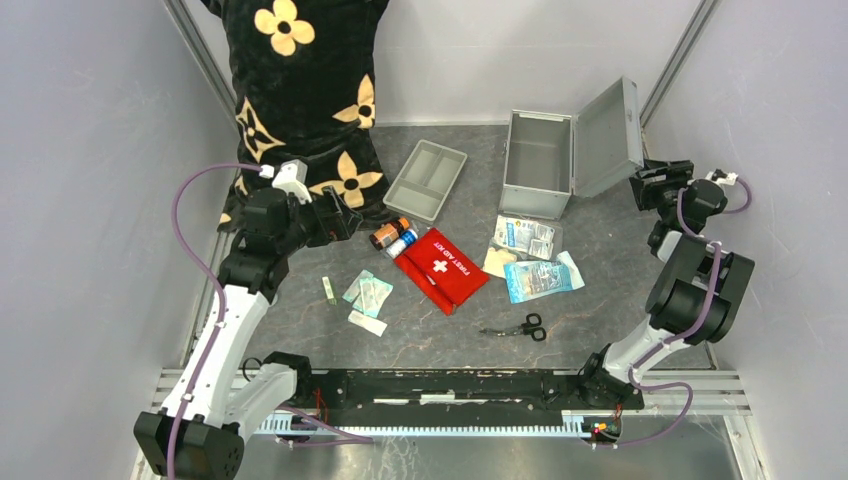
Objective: Organize the medicine kit
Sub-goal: Open the medicine box at the center of the board, then adjust the medicine box at the center of the board.
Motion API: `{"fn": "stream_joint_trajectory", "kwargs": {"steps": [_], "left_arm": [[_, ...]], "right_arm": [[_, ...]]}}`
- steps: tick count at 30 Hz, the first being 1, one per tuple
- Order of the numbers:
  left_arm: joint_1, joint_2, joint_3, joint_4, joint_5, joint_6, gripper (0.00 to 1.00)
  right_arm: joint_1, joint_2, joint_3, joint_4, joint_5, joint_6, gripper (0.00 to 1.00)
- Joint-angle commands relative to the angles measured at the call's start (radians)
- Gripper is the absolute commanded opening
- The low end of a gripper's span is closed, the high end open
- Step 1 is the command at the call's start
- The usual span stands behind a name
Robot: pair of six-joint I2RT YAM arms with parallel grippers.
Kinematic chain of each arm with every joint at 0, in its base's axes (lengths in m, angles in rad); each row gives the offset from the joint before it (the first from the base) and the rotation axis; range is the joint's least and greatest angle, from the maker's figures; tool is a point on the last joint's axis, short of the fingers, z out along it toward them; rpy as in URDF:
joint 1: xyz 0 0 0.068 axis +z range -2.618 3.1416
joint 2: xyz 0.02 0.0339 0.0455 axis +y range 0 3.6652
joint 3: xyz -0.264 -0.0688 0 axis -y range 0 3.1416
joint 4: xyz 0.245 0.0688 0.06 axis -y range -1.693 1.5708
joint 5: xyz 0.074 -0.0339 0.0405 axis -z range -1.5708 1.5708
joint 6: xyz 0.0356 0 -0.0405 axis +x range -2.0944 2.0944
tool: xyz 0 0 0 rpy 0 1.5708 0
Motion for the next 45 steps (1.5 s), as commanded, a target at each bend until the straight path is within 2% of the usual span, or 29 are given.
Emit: {"fn": "stream_joint_trajectory", "kwargs": {"steps": [1, 15, 18, 23, 27, 30, 33, 36, 42, 45], "left_arm": [[0.001, -0.033, 0.0, 0.02, 0.002, 0.043, 1.0], [0.002, -0.062, -0.026, 0.01, -0.01, 0.056, 1.0], [0.002, -0.069, -0.028, 0.005, -0.025, 0.056, 1.0], [0.002, -0.068, -0.019, -0.009, -0.052, 0.057, 1.0], [0.002, -0.074, -0.018, -0.017, -0.066, 0.061, 1.0], [0.001, -0.074, -0.021, -0.018, -0.074, 0.063, 1.0], [0.001, -0.077, -0.027, -0.021, -0.078, 0.067, 1.0], [0.001, -0.08, -0.03, -0.025, -0.084, 0.07, 1.0], [0.001, -0.09, -0.041, -0.044, -0.103, 0.079, 1.0], [0.001, -0.09, -0.039, -0.055, -0.107, 0.082, 1.0]], "right_arm": [[-0.016, -0.093, -0.04, -0.078, 0.097, -0.119, 0.7], [-0.056, -0.243, -0.128, -0.295, 0.245, -0.32, 0.71], [-0.056, -0.344, -0.132, -0.391, 0.322, -0.404, 0.7], [-0.052, -0.602, -0.14, -0.534, 0.413, -0.516, 0.71], [0.015, -0.782, -0.088, -0.671, 0.442, -0.619, 0.71], [0.167, -0.856, -0.029, -0.757, 0.476, -0.685, 0.71], [0.353, -0.825, 0.063, -0.837, 0.499, -0.76, 0.71], [0.481, -0.729, 0.152, -0.905, 0.494, -0.834, 0.7], [0.668, -0.422, 0.369, -1.064, 0.474, -0.967, 0.69], [0.739, -0.281, 0.468, -1.086, 0.499, -0.994, 0.69]]}}
